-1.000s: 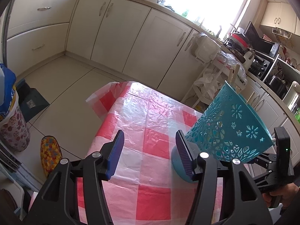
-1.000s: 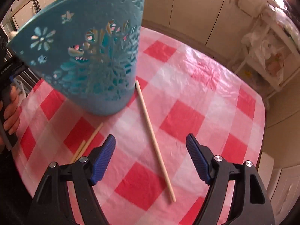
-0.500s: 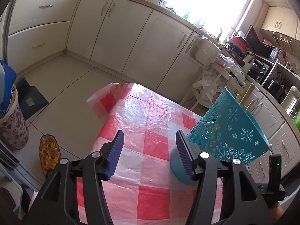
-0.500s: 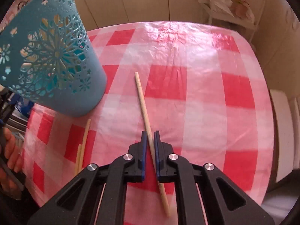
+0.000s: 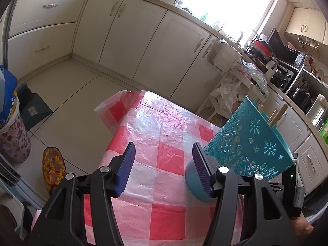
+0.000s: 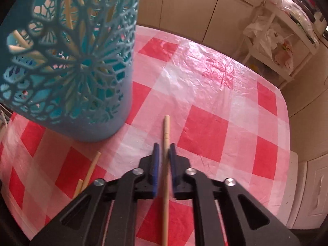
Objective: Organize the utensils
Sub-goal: 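Lift the held stick up over the teal bin with the right tool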
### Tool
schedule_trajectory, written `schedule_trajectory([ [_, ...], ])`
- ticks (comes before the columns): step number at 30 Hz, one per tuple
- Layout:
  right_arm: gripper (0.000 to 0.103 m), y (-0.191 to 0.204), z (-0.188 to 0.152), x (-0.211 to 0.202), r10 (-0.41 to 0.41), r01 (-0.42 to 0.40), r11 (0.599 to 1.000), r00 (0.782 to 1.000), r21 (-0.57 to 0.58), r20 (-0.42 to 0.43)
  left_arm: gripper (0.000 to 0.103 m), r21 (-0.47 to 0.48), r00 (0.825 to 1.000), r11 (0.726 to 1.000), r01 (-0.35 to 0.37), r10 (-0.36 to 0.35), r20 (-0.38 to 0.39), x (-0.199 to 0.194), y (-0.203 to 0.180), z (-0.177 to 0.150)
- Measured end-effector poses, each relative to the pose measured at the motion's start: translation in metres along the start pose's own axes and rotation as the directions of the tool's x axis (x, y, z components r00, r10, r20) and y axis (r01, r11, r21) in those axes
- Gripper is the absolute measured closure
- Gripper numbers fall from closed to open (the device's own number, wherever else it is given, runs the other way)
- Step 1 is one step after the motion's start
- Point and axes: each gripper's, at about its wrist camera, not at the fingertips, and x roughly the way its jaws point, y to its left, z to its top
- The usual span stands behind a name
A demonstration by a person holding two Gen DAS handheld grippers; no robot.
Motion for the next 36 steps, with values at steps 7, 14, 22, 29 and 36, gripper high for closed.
schedule_trajectory([
  [7, 0.097, -0.047, -0.039, -0.061, 0.103, -0.175, 0.935, 0.966, 0.309, 0.235, 0.048, 0.0, 1.0, 1.0, -0.003, 0.003, 0.005, -0.001, 0.001, 0.0],
  [14, 0.097, -0.041, -0.019, -0.153, 0.091, -0.351, 0.89, 0.763, 0.291, 0.64, 0.048, 0.038, 0.999, 0.999, -0.023, 0.023, 0.023, -0.003, -0.007, -0.002],
  [22, 0.097, -0.003, 0.049, -0.216, -0.077, -0.277, 0.931, 0.492, 0.239, 0.867, 0.048, 0.095, 0.999, 0.995, -0.033, 0.029, 0.044, -0.008, -0.019, -0.004],
  [29, 0.097, -0.001, 0.094, -0.177, -0.134, -0.232, 0.932, 0.491, 0.277, 0.861, 0.048, 0.082, 0.999, 0.997, -0.013, 0.009, 0.041, -0.01, -0.018, -0.001],
  [36, 0.097, -0.003, 0.085, -0.134, -0.131, -0.215, 0.93, 0.56, 0.296, 0.818, 0.048, 0.068, 0.999, 0.998, -0.002, 0.0, 0.041, -0.013, -0.014, 0.001],
])
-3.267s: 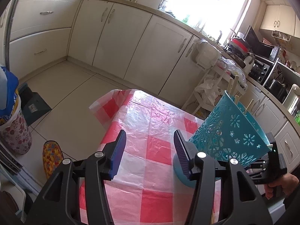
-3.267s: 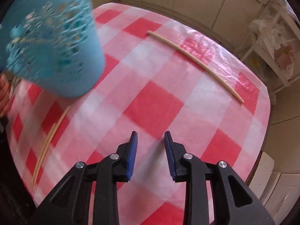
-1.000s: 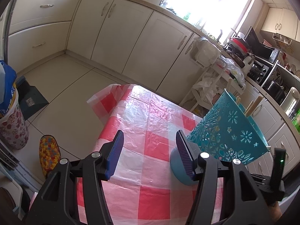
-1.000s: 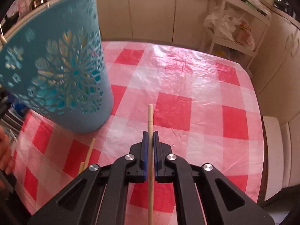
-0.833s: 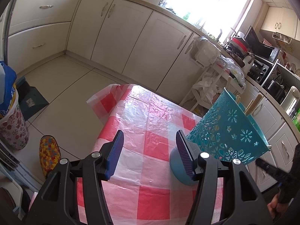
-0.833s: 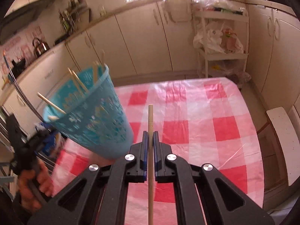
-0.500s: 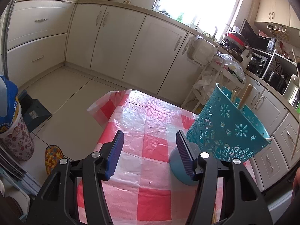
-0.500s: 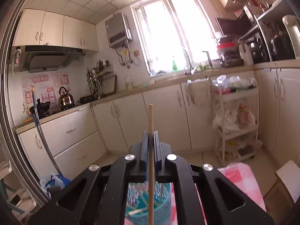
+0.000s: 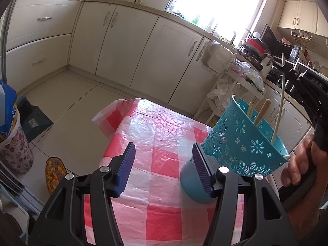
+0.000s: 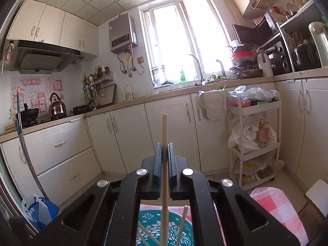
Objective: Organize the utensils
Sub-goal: 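Lift the held stick up over the teal bin with the right tool, then open the right tool over the bin to drop the stick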
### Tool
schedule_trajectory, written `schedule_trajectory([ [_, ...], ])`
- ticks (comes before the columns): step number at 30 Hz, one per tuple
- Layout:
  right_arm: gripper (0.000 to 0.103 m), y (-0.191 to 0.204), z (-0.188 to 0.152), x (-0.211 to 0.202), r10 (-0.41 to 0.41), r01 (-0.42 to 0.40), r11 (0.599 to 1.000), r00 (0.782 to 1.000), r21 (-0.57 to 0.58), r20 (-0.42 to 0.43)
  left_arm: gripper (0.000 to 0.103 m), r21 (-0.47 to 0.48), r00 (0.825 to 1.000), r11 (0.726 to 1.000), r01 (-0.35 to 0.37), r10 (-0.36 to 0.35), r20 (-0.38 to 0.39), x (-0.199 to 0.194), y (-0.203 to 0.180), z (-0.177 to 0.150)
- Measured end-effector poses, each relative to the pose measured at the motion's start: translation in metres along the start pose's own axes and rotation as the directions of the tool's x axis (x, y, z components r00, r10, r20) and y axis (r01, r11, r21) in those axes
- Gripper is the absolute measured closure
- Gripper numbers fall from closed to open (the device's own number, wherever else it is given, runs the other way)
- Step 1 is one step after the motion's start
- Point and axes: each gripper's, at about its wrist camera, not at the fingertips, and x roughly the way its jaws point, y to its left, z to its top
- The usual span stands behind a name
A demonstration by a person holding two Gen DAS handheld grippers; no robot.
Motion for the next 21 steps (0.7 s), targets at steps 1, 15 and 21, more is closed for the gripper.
schedule_trajectory([
  [1, 0.097, -0.001, -0.003, 0.001, 0.0, 0.0, 1.0, 1.0, 0.001, -0.009, 0.048, 0.0, 1.0, 1.0, 0.0, 0.0, -0.001, 0.0, 0.0, 0.0],
  [15, 0.077, -0.008, -0.023, -0.012, 0.024, -0.026, 0.999, 0.996, -0.021, -0.086, 0.048, 0.01, 1.0, 1.0, -0.005, 0.005, -0.011, 0.003, -0.001, -0.001],
  [21, 0.07, -0.022, -0.019, -0.044, 0.004, -0.002, 1.0, 0.997, 0.026, -0.079, 0.048, 0.02, 1.0, 1.0, -0.016, 0.016, -0.013, 0.005, -0.003, -0.003],
])
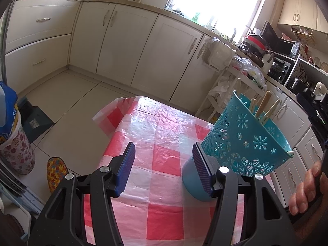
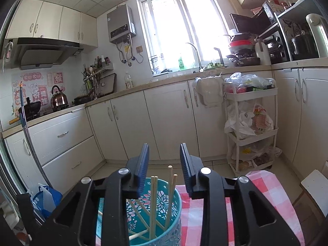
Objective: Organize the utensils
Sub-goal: 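Open the right tool over the bin to drop the stick, then withdraw the open right tool from the teal bin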
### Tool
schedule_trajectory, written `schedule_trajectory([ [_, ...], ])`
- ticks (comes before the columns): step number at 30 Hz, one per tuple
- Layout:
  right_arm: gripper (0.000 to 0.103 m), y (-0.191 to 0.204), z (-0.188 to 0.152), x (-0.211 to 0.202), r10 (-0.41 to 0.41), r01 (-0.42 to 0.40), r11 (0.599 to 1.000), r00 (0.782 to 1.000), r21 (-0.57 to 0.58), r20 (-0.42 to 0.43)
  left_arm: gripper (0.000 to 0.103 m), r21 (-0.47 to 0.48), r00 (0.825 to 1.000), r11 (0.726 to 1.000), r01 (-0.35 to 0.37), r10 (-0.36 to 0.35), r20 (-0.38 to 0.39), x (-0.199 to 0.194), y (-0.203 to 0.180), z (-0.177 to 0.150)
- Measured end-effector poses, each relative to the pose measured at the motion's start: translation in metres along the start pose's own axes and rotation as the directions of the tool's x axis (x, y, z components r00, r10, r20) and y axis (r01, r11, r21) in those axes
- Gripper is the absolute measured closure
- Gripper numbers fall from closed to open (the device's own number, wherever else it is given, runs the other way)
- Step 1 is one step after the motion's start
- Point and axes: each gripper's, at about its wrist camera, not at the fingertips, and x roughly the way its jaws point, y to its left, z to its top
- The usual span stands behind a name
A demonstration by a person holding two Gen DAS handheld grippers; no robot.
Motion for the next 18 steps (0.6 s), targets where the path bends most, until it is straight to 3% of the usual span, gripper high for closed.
schedule_trajectory([
  [3, 0.062, -0.006, -0.013, -0.016, -0.016, 0.016, 1.0, 0.999, 0.009, -0.041, 0.048, 0.013, 1.0, 1.0, -0.008, 0.008, 0.0, 0.0, -0.003, -0.002],
  [8, 0.059, -0.016, -0.05, -0.035, -0.034, 0.036, 0.999, 0.988, 0.016, -0.151, 0.048, 0.031, 1.0, 0.999, -0.014, 0.014, -0.002, 0.0, -0.005, -0.004],
  [18, 0.059, -0.037, -0.116, -0.053, -0.081, 0.106, 0.993, 0.938, 0.056, -0.337, 0.047, 0.122, 1.0, 0.992, -0.024, 0.023, 0.007, -0.006, -0.027, -0.013],
])
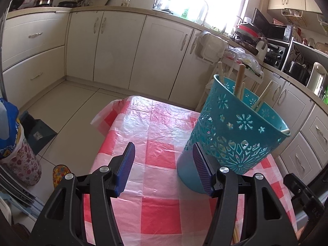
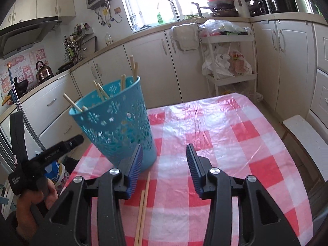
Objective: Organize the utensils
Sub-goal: 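Withdraw the open right tool from the teal bin, then move both open tools down to the two remaining wooden sticks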
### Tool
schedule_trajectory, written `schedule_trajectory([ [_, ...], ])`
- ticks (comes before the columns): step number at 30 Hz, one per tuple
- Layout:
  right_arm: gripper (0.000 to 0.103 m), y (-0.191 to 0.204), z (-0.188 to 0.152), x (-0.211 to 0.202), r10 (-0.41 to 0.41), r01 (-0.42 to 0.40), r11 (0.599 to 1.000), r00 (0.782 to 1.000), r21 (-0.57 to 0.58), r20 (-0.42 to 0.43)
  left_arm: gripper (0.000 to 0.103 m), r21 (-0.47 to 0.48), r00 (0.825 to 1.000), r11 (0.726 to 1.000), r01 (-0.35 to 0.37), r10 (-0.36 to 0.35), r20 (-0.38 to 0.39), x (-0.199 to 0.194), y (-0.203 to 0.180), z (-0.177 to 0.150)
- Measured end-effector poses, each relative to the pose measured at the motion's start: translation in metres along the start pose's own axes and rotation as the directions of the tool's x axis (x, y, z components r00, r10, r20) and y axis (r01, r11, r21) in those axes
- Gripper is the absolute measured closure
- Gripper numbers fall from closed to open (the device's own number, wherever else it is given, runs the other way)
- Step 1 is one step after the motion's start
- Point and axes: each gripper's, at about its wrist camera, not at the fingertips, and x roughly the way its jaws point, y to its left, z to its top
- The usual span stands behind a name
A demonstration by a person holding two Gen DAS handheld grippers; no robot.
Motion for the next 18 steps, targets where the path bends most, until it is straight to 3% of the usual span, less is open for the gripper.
schedule_trajectory([
  [11, 0.053, 0.013, -0.035, 0.003, 0.007, -0.016, 0.998, 0.991, -0.066, -0.135, 0.046, 0.063, 0.999, 0.998, -0.018, 0.02, -0.04, -0.01, -0.014, -0.029],
  [18, 0.053, 0.027, -0.044, 0.028, -0.044, 0.008, 0.99, 0.967, -0.141, -0.253, 0.046, 0.011, 0.998, 0.999, -0.031, 0.031, -0.062, -0.036, -0.003, -0.051],
])
